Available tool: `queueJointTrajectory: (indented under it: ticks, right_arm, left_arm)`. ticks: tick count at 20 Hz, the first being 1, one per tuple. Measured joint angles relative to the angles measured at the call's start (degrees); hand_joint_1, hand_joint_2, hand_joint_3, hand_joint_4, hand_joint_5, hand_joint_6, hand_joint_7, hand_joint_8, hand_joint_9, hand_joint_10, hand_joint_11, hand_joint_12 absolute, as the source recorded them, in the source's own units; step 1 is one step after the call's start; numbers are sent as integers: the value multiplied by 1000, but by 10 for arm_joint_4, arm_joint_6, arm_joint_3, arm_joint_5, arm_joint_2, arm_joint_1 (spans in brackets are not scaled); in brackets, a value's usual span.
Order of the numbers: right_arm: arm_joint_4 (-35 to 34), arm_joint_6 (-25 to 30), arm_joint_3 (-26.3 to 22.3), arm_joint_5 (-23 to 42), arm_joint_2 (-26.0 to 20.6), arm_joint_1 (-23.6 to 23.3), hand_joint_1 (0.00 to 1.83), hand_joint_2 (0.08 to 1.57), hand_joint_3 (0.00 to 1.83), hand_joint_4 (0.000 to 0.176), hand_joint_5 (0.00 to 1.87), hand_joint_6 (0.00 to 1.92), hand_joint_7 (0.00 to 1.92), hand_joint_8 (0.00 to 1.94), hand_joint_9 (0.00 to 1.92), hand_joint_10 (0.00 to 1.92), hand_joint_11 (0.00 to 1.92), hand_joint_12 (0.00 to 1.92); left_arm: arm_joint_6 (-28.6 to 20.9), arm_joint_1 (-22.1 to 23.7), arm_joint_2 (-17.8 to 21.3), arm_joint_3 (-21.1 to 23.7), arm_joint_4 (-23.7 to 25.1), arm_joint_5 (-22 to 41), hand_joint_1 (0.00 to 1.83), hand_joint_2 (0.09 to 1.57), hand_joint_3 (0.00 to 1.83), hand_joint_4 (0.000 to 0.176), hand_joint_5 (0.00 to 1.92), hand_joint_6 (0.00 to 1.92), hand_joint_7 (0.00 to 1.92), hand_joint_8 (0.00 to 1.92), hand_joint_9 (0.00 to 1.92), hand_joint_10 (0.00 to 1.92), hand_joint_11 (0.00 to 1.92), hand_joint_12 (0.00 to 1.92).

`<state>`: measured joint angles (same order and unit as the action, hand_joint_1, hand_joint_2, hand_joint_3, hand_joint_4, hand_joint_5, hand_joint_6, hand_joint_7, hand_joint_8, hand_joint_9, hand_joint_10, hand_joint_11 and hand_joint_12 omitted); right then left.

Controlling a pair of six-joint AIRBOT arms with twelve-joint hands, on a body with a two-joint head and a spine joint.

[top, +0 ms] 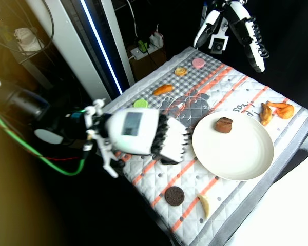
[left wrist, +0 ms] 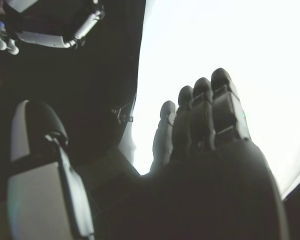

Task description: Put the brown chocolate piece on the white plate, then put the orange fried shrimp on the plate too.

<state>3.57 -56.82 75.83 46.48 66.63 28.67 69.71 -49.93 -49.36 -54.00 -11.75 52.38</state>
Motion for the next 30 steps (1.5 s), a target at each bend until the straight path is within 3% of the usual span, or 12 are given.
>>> queueJointTrajectory:
  ticks: [3,4,5,6,7,10,13,14,17,22,26,30]
  right_arm:
    - [1,0,45,-45,50,-24,1254,1090,1,0,956,915,1122,908,1124,1127,993,1544]
    - [1,0,59,-65,62,-29,1238,1115,3,0,883,1019,1084,947,1057,1041,965,1451]
    - [1,0,71,-86,72,-35,1092,1144,0,0,892,1094,966,533,951,743,825,1271]
    - [-2,0,81,-103,79,-42,839,1040,0,14,535,401,680,218,647,410,433,1100]
    - [-2,-1,85,-111,80,-45,713,981,0,20,383,99,521,63,521,198,249,1023]
    - [-3,-1,86,-106,81,-50,572,880,0,129,16,0,171,0,215,3,2,828]
    - [-3,-1,73,-102,78,-50,528,868,0,139,0,0,83,0,117,0,0,655]
    - [-5,-1,68,-98,78,-50,502,860,0,164,0,0,69,0,103,0,0,649]
    - [2,-1,12,-51,35,-35,419,879,1,168,0,0,107,1,68,23,0,389]
    - [-57,-3,-72,78,-82,88,423,875,8,176,0,0,138,2,56,5,0,2]
    - [-49,16,-134,187,-130,177,539,908,13,170,42,12,117,9,46,0,0,0]
    - [-98,45,-167,308,-178,274,524,1017,0,95,205,1,301,2,267,9,110,101]
  left_arm:
    - [-4,0,0,-4,2,2,819,830,4,93,112,1,80,7,42,10,37,34]
    - [-6,0,0,-5,2,4,807,818,2,91,129,9,113,12,89,1,7,258]
    - [-8,1,0,-5,4,6,812,810,0,91,146,8,136,10,115,4,1,391]
    - [-8,3,0,-5,8,8,816,803,0,83,162,7,178,13,154,12,0,509]
    - [-8,4,0,-5,9,11,812,803,0,81,168,4,195,9,169,11,0,561]
    - [-9,5,-2,-10,8,12,828,804,0,63,175,2,201,1,170,2,0,602]
    - [-12,4,-2,-10,4,14,816,803,0,55,187,3,205,2,176,4,0,632]
    - [-15,3,-2,-10,2,14,816,804,0,67,182,0,215,6,187,8,0,639]
    - [-27,-8,-2,-10,-7,34,824,793,0,70,164,2,192,3,156,3,0,550]
    - [-40,-21,19,-15,-43,84,800,883,21,147,63,1,118,1,31,2,0,19]
    - [-114,-54,28,-15,-31,157,923,886,14,175,78,9,121,5,110,29,10,6]
    - [-175,-79,38,-16,-40,242,733,873,3,176,78,3,164,6,170,17,30,23]
